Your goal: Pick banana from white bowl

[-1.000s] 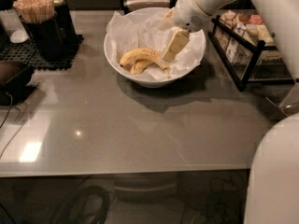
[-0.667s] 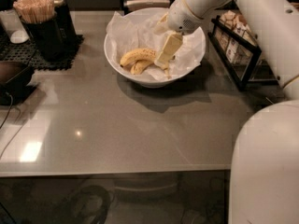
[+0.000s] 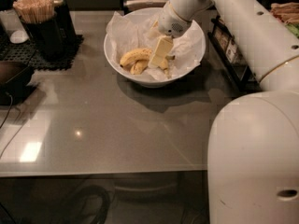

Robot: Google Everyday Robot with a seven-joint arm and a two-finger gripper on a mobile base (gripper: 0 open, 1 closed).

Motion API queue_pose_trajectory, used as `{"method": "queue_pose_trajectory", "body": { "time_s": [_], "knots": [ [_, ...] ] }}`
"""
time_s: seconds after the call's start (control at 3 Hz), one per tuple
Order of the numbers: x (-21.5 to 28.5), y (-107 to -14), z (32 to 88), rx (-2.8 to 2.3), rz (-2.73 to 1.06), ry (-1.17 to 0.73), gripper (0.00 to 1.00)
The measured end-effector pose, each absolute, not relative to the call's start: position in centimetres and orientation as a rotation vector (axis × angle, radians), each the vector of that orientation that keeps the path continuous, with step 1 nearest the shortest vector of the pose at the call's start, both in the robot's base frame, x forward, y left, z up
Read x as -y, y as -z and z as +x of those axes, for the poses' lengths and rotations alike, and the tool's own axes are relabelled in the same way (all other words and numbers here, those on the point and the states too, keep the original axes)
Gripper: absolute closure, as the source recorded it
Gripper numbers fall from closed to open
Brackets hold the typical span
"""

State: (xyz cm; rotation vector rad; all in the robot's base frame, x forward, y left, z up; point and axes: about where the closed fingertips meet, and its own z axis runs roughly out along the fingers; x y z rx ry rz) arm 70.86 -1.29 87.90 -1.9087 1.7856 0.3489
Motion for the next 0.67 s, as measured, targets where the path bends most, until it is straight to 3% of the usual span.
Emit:
{"method": "queue_pose_trajectory", "body": {
  "time_s": [0.67],
  "knots": [
    [1.91, -86.0, 71.73, -1.9, -1.867, -0.329, 0.29]
  ]
}}
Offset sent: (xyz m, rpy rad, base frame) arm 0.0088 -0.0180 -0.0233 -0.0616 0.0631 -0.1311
